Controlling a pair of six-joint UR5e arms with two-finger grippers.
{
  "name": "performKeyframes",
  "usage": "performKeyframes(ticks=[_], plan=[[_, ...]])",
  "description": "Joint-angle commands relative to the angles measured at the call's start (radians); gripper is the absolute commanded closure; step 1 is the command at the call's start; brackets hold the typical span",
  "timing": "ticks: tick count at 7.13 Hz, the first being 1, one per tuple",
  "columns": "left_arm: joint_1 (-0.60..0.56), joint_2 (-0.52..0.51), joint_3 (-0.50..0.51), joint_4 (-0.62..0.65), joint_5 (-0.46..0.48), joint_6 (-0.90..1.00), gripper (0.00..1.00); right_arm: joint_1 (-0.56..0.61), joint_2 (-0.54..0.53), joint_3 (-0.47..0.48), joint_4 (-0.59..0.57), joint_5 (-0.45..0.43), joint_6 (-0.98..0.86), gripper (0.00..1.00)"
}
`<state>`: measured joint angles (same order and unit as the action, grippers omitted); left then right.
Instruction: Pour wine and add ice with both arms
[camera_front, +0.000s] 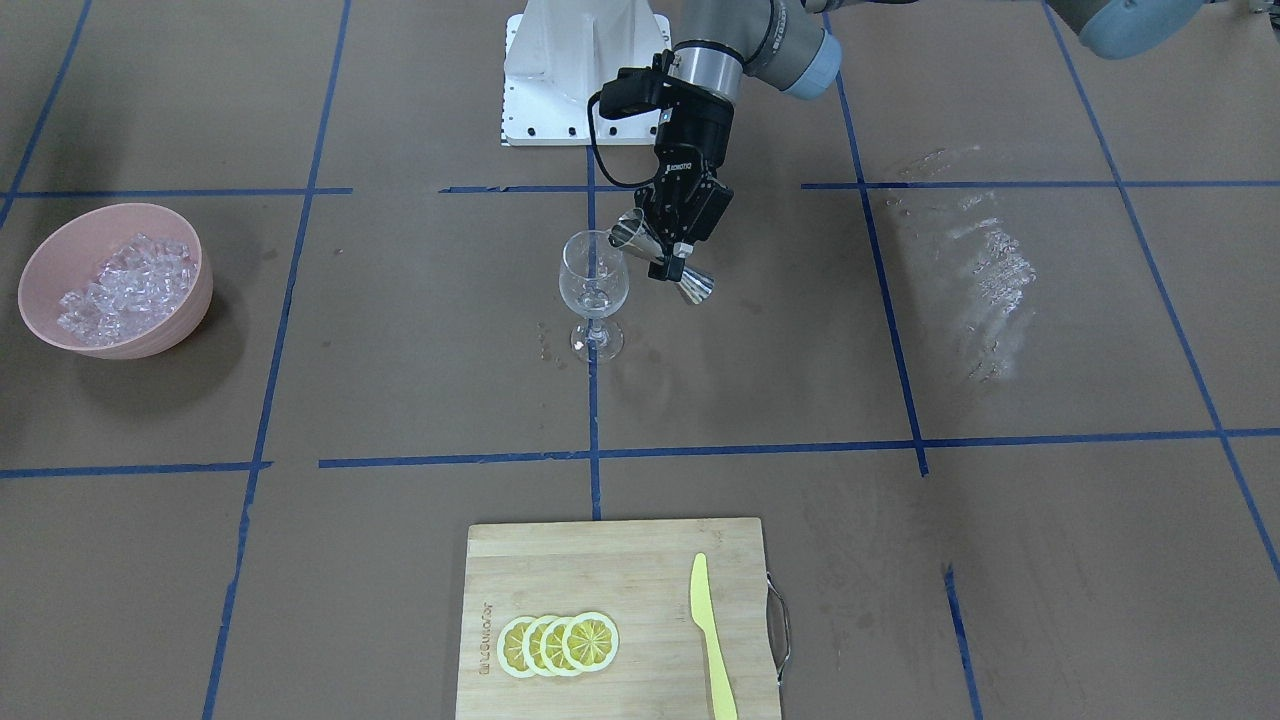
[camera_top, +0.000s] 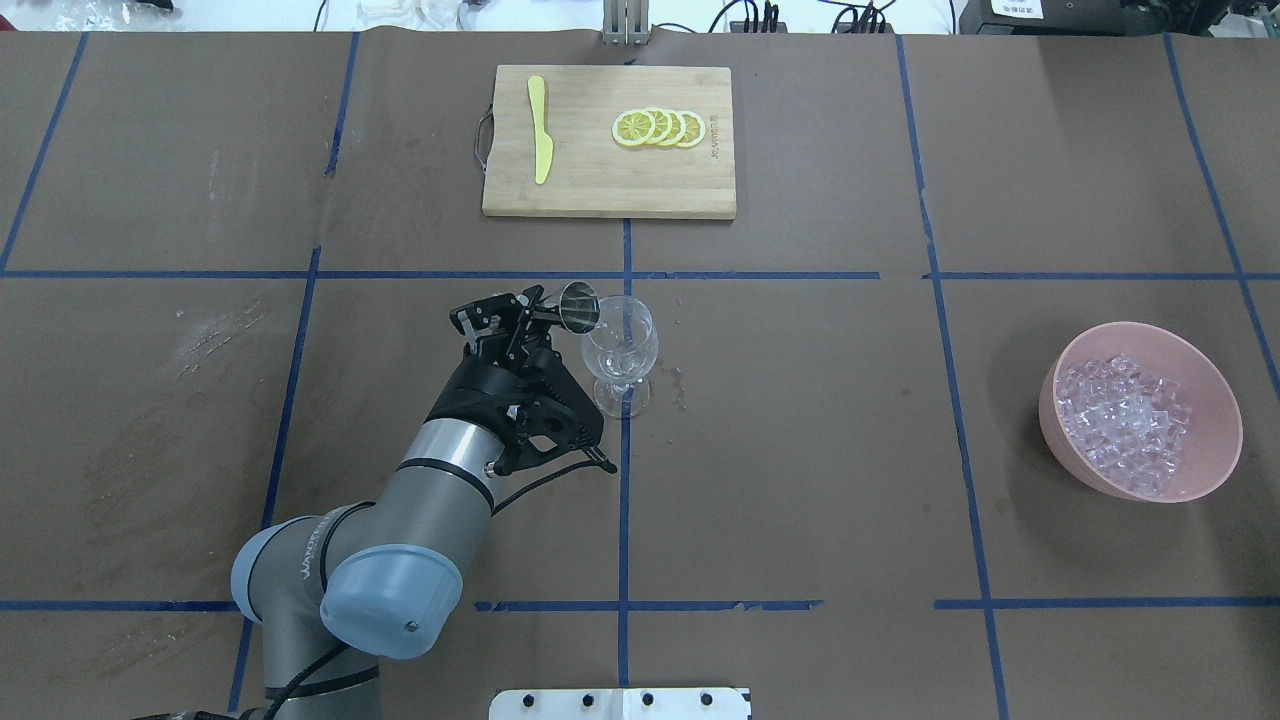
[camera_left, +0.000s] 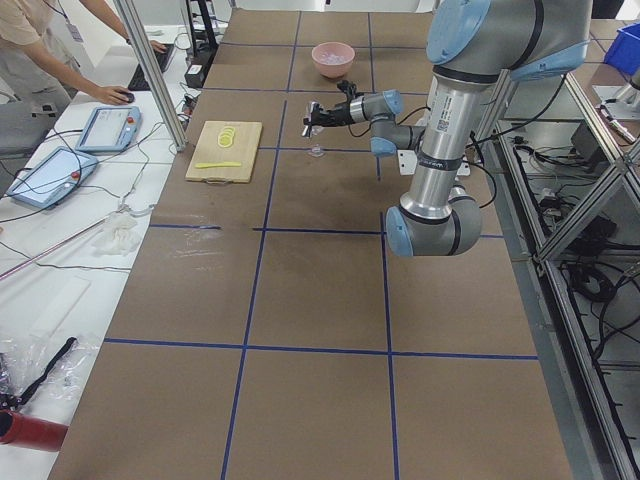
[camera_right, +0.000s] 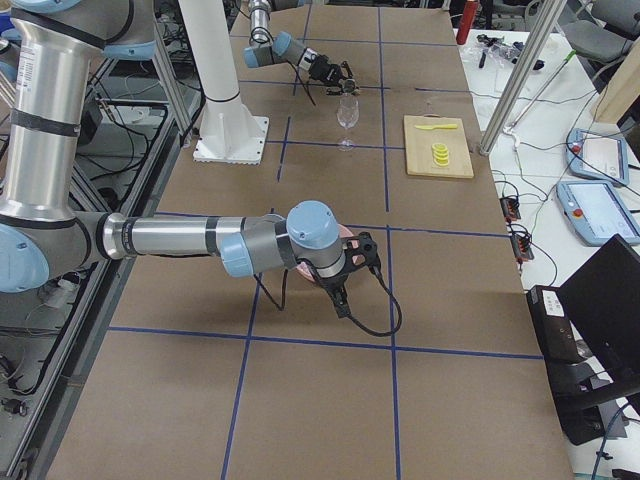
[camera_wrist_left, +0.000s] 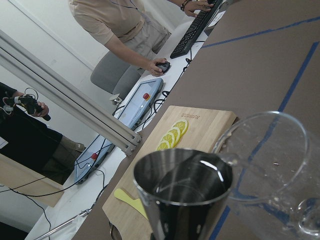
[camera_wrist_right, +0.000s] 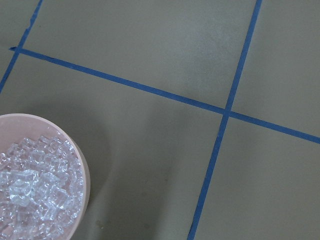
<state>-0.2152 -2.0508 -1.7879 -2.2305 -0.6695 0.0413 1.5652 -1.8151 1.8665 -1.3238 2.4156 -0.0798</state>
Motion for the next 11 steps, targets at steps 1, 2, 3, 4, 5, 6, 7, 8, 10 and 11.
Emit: performKeyframes(ticks=[1,2,3,4,5,6,7,8,10,11], plan=[[0.0,-0.002,0.004,0.0,0.043,0.112,1.0,0.001,-0.007,0.003,0.0,0.0,0.0,0.0],[0.0,0.0,0.004,0.0,0.045,0.141,1.0,0.001,-0.009,0.003,0.0,0.002,0.0,0.0],[0.0,0.0,0.005,0.002,0.045,0.147,1.0,0.004,-0.016,0.005,0.002,0.002,-0.001,0.0],[0.0,-0.002,0.007,0.009,0.063,0.217,1.0,0.007,-0.017,0.005,0.002,0.002,-0.002,0.0],[0.0,-0.012,0.007,0.009,0.094,0.279,1.0,0.007,-0.018,0.005,0.0,0.002,-0.002,0.0],[0.005,-0.014,0.008,0.017,0.097,0.313,1.0,0.007,-0.02,0.005,0.002,0.002,-0.002,0.0],[0.005,-0.023,0.008,0.017,0.1,0.392,1.0,0.007,-0.02,0.005,0.0,0.004,-0.002,0.0],[0.007,-0.025,0.012,0.015,0.1,0.428,1.0,0.009,-0.021,0.003,0.0,0.002,-0.002,0.0],[0.007,-0.046,0.012,0.014,0.102,0.543,1.0,0.007,-0.021,0.003,0.0,0.002,-0.002,0.0],[0.008,-0.055,0.012,0.014,0.102,0.598,1.0,0.009,-0.021,0.003,0.0,0.004,-0.002,0.0]])
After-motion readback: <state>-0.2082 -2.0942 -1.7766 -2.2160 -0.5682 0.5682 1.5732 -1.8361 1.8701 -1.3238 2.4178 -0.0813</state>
